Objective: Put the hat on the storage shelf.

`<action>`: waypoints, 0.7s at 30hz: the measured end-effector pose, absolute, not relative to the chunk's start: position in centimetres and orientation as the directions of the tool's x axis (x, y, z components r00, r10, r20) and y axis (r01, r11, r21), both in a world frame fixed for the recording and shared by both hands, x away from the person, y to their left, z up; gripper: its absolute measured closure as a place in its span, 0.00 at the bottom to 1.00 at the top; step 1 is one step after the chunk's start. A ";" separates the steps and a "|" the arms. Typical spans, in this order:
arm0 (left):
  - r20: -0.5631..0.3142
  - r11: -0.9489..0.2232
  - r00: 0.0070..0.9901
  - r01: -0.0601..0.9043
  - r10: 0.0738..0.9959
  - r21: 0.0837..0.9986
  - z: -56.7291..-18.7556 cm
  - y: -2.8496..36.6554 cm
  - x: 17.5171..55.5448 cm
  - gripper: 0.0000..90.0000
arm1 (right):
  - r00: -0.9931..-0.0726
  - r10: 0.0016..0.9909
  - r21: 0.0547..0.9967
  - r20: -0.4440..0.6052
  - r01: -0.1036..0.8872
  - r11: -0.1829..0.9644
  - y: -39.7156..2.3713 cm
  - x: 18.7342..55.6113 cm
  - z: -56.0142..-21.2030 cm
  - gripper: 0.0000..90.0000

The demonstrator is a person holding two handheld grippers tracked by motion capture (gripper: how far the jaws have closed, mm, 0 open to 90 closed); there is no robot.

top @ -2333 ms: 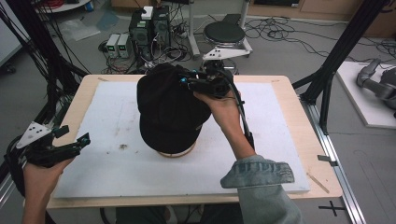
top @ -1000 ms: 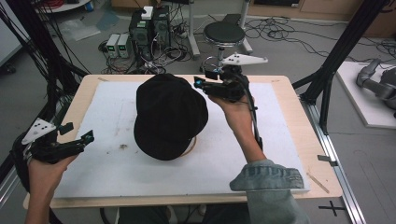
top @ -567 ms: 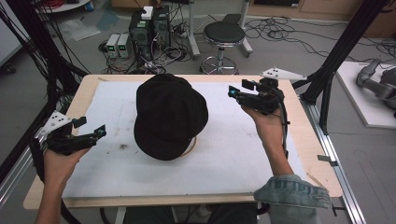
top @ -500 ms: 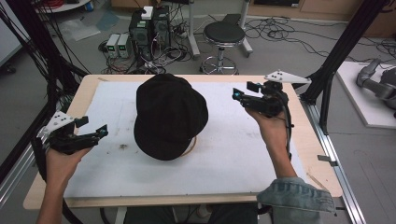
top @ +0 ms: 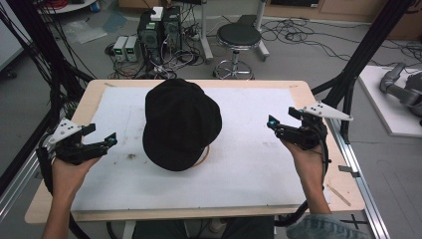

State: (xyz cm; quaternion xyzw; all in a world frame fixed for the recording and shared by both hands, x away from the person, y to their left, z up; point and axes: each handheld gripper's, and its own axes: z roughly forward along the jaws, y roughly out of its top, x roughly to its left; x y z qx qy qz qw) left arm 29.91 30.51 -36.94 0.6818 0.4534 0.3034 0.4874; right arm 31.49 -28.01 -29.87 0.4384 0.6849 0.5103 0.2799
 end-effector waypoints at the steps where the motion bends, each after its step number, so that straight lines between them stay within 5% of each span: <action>1: -0.029 -0.112 0.403 0.322 0.915 0.940 -37.0 30.5 29.9 0.20 | -0.444 0.893 0.943 0.073 0.322 0.083 -28.5 31.2 -30.5 0.23; 21: -0.025 -0.115 0.400 0.323 0.916 0.939 -37.9 30.7 30.1 0.20 | -0.370 0.919 0.926 0.132 0.376 0.019 -30.6 30.6 -36.0 0.19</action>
